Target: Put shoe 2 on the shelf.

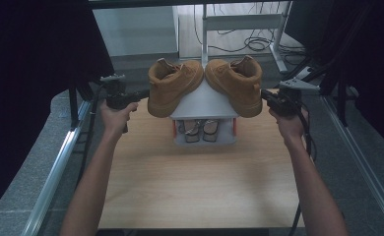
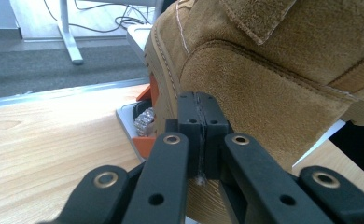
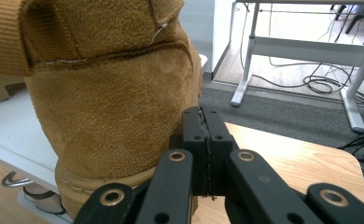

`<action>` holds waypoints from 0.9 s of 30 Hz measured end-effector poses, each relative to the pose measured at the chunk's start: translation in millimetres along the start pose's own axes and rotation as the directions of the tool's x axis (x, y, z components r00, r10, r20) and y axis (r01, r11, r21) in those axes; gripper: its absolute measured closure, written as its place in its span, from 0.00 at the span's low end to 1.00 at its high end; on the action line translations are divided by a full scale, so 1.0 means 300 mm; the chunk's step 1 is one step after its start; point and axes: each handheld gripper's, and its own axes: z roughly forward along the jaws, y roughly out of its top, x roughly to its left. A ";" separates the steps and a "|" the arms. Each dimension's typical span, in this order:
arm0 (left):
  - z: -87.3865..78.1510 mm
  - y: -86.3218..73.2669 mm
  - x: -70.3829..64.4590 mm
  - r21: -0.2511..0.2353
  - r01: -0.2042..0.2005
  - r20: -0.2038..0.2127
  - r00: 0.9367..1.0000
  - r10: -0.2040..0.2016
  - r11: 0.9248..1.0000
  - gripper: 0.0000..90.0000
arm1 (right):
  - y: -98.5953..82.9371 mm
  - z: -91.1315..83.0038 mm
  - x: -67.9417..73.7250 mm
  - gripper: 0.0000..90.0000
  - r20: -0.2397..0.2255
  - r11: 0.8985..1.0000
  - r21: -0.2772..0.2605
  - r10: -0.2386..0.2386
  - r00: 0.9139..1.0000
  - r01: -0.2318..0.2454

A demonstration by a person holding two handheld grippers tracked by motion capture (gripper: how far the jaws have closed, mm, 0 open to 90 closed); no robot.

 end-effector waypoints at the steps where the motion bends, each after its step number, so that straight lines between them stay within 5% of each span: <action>1: 0.001 0.000 -0.001 0.000 0.002 0.002 1.000 -0.002 1.000 1.00 | -0.001 0.001 0.001 1.00 0.004 1.000 -0.003 -0.001 1.000 0.001; 9: 0.019 0.000 -0.008 -0.007 0.029 0.011 1.000 -0.029 1.000 1.00 | 0.001 0.007 0.025 1.00 -0.008 1.000 -0.008 -0.012 1.000 0.011; 11: 0.030 -0.003 -0.013 -0.003 0.050 0.045 0.998 -0.050 0.999 1.00 | 0.000 0.009 0.036 1.00 -0.012 1.000 -0.008 -0.019 1.000 0.019; 18: 0.040 0.001 -0.022 -0.008 0.048 0.014 0.999 -0.048 0.999 1.00 | 0.001 0.018 0.048 1.00 -0.027 1.000 -0.018 -0.007 1.000 0.006; 23: 0.044 0.008 -0.043 -0.004 0.008 -0.025 1.000 -0.009 1.000 1.00 | 0.005 0.039 0.056 1.00 -0.018 1.000 -0.029 0.007 1.000 -0.007; 27: 0.060 0.011 -0.056 -0.008 0.041 0.066 0.997 -0.040 0.999 1.00 | 0.004 0.046 0.055 1.00 -0.029 0.999 -0.033 0.021 0.999 -0.022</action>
